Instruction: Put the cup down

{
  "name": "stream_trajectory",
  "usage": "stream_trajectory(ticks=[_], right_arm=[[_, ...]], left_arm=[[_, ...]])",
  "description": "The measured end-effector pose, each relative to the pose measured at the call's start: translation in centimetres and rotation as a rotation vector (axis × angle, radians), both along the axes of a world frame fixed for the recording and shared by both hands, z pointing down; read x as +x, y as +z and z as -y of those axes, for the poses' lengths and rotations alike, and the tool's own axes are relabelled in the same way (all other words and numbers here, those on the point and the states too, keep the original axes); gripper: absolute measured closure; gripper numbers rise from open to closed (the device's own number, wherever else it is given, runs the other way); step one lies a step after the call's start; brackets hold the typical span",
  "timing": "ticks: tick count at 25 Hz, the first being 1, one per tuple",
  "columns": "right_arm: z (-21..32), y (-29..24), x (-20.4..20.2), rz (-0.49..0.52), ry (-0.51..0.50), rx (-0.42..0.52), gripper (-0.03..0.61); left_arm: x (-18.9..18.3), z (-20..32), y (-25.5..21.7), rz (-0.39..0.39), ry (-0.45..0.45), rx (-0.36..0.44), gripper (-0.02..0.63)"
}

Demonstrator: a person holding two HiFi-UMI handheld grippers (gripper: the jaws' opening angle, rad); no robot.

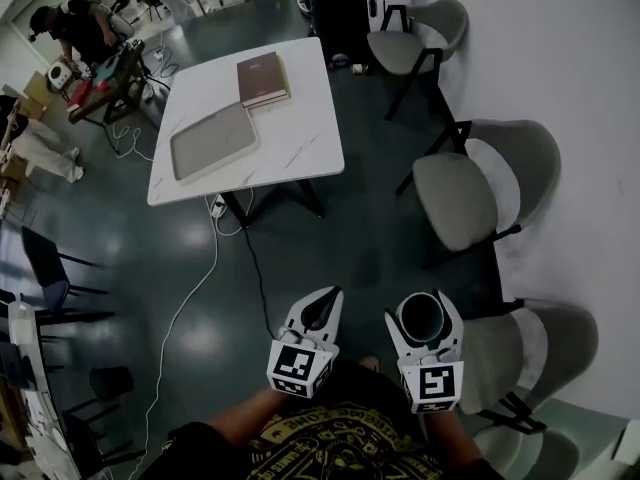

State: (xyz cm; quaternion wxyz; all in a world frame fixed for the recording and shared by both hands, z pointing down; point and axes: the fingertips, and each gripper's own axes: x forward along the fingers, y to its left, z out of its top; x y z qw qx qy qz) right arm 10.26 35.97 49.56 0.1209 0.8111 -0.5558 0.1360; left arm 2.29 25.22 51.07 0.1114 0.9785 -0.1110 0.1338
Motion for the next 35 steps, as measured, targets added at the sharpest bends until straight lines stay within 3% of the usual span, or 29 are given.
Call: stream_trajectory(ticks=[13, 25, 35], right_arm=[[10.2, -2.5, -0.8, -0.032, -0.035, -0.014, 0.206], [19.3, -4.6, -3.7, -0.044, -0.063, 0.016, 0.206], [24.9, -4.3, -6.6, -0.042, -0.163, 0.025, 0.206]], left_arm=[[-1.0, 9.1, -2.1, -0.023, -0.020, 0.034, 0.603], [-5.5, 17.7, -2.7, -0.028, -0.083, 0.042, 0.603], [-9.6, 22.6, -2.9, -0.040, -0.182, 0.035, 0.603]])
